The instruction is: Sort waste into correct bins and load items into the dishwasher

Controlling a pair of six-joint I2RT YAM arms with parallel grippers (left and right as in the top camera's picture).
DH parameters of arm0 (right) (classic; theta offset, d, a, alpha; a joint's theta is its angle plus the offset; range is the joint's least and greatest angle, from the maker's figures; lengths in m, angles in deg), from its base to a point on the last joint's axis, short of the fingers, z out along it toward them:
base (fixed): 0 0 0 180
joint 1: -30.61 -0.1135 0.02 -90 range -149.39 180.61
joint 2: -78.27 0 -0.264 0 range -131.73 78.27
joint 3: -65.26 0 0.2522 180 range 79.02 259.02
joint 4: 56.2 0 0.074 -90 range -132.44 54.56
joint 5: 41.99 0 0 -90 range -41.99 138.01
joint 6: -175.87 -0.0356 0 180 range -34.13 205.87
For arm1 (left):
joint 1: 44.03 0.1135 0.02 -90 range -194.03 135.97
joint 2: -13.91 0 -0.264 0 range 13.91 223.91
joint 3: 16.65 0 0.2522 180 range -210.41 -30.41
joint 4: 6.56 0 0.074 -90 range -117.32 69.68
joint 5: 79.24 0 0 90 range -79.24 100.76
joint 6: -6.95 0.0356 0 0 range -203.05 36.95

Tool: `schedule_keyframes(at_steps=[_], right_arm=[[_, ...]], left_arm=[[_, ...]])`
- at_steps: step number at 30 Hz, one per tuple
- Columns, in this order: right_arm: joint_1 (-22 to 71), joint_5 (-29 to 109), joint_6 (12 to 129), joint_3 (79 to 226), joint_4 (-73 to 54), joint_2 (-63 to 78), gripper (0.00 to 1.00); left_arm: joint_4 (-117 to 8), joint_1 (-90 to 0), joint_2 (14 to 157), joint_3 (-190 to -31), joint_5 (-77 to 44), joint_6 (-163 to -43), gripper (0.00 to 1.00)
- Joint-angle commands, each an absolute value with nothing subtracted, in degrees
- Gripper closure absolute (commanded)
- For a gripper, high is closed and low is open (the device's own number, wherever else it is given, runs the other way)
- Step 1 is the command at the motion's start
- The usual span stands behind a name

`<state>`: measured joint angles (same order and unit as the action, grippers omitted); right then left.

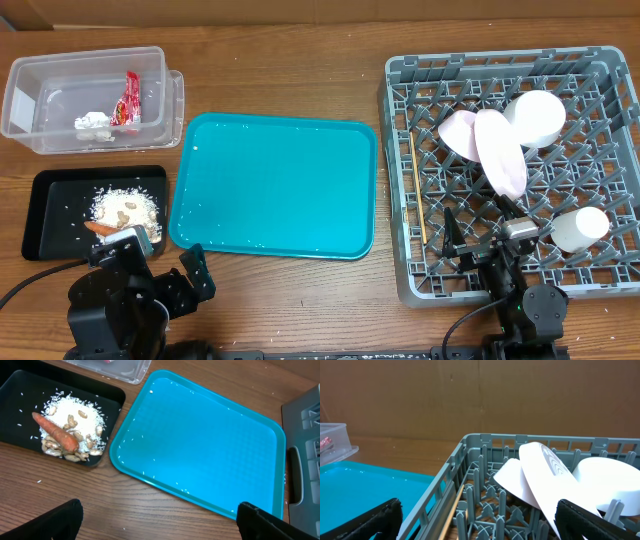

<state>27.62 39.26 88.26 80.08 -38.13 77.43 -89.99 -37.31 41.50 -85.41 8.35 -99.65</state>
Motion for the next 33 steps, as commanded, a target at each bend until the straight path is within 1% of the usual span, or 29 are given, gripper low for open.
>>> schedule_keyframes(at_steps=[1,20,24,28,33], right_arm=[[27.7,38.9,88.7,79.5,-38.5,78.1,0.00],[27.7,38.9,88.7,79.5,-38.5,78.1,0.00],[27.7,38.9,88.7,79.5,-38.5,78.1,0.00],[27.7,38.9,88.7,79.5,-38.5,78.1,0.00],[27.7,38.9,88.7,79.5,-38.5,78.1,0.00]], left_arm=[[-90.0,-37.3,41.2,-85.3,7.8,-100.4,0.00],[-90.1,-37.3,40.8,-85.2,7.8,-100.4,0.00],[-89.8,-37.4,38.6,-84.3,13.4,-99.1,0.00],[-83.9,-39.5,32.1,-77.0,14.4,-99.1,0.00],[-69.3,-42.0,21.2,-61.8,14.3,-99.0,0.00]])
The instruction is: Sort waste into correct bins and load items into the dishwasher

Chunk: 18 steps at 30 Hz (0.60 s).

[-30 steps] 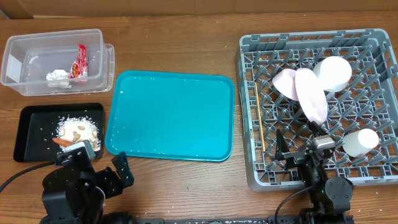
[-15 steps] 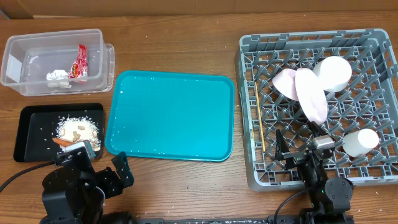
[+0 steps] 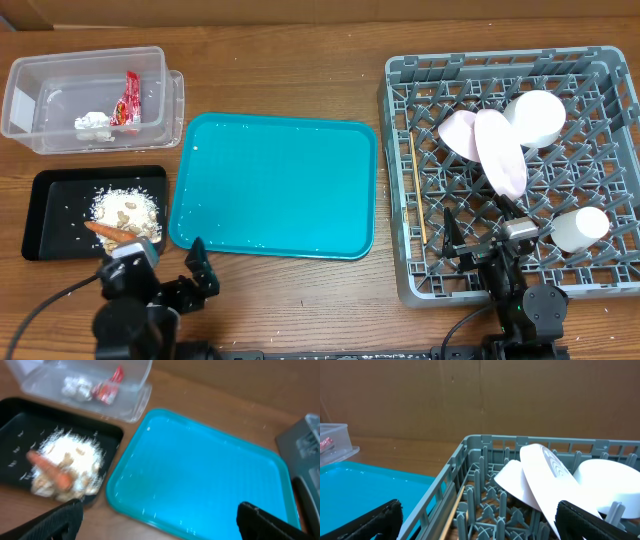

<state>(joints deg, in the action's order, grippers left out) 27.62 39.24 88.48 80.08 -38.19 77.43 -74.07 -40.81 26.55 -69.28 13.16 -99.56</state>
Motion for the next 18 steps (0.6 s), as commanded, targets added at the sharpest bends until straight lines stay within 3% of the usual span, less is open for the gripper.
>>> schedule_keyframes(at_steps=[1,16,18], right_arm=[[27.7,38.9,88.7,79.5,-38.5,78.1,0.00],[27.7,38.9,88.7,79.5,-38.5,78.1,0.00],[27.7,38.9,88.7,79.5,-38.5,78.1,0.00]], left_arm=[[-66.4,-42.4,19.5,-59.1,14.3,-98.7,0.00],[-22.2,-44.1,14.1,-31.6,8.6,-88.9,0.00],[-22.4,-44.1,14.1,-30.7,7.7,-87.7,0.00]])
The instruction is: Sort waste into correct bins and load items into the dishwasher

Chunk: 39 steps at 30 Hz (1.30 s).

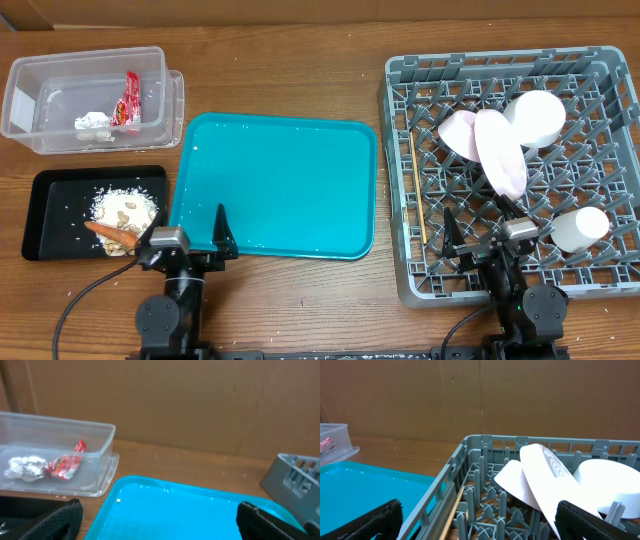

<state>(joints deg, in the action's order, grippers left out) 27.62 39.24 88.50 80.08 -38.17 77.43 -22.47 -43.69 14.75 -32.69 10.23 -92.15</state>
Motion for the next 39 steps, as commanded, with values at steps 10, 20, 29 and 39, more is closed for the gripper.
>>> schedule_keyframes(at_steps=[10,20,29,39], right_arm=[[27.7,38.9,88.7,79.5,-38.5,78.1,0.00],[27.7,38.9,88.7,79.5,-38.5,78.1,0.00],[27.7,38.9,88.7,79.5,-38.5,78.1,0.00],[27.7,38.9,88.7,79.5,-38.5,78.1,0.00]], left_arm=[[-24.5,-44.1,14.1,-30.7,7.8,-87.3,0.00],[-24.5,-44.1,14.2,-30.7,7.8,-87.3,0.00],[-24.5,-44.1,14.2,-30.7,7.8,-87.3,0.00],[-24.5,-44.1,14.2,-30.7,7.8,-87.3,0.00]])
